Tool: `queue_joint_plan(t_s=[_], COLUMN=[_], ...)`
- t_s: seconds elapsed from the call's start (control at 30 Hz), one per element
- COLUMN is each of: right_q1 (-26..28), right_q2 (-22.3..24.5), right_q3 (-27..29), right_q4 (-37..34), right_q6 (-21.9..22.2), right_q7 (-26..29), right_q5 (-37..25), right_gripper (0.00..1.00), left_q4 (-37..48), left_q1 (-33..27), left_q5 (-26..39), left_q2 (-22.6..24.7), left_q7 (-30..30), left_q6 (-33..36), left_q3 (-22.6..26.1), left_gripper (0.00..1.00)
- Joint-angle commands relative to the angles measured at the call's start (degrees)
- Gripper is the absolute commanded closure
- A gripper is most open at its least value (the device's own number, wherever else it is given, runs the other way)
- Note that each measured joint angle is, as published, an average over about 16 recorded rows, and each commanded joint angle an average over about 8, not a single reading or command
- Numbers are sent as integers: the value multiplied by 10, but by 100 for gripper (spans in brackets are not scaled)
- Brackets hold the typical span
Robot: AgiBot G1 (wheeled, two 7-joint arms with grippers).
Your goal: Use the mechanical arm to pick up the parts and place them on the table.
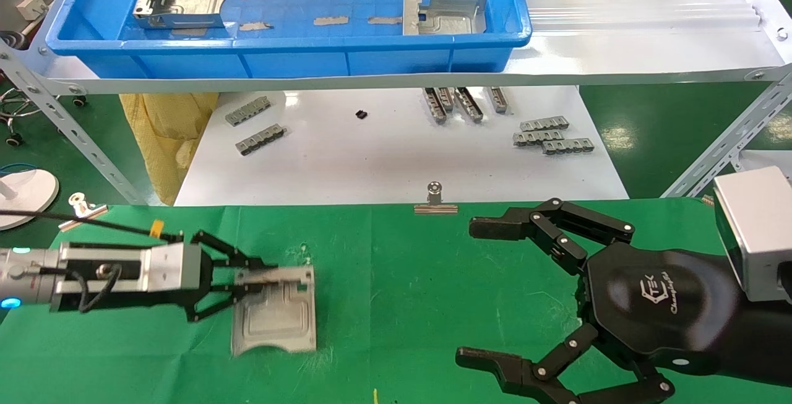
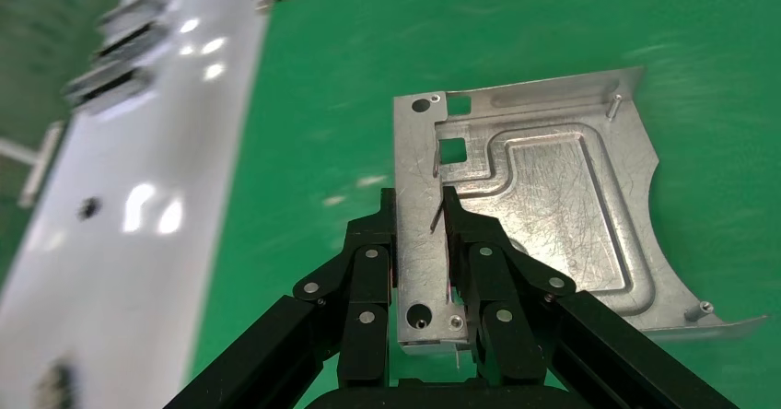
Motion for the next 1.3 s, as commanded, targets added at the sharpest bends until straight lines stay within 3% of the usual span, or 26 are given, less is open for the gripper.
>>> queue_joint_plan(t_s=[0.03,0.13,0.2,0.6,1.1,1.3], right_q1=[0,0,0,0,0,0], right_q2=[0,0,0,0,0,0], right_q3=[0,0,0,0,0,0], right_q4=[0,0,0,0,0,0], right_q6=[0,0,0,0,0,0], right_q7=[0,0,0,0,0,0], right_q5=[0,0,0,0,0,0], right_gripper=[0,0,0,0,0,0], left_q4=[20,28,31,73,143,147], left_q1=[-4,-10,-12,-27,-24,-23], left_q5=[-4,4,10,-3,-40,-44], left_q2=[6,15,20,41,22,21], left_q7=[12,32,46,81,-50,-55], left_q6=[-12,-13,-11,-9,50,54], left_q3=[-4,1,5,-4,-30,-33], left_gripper=[45,9,0,0,0,0])
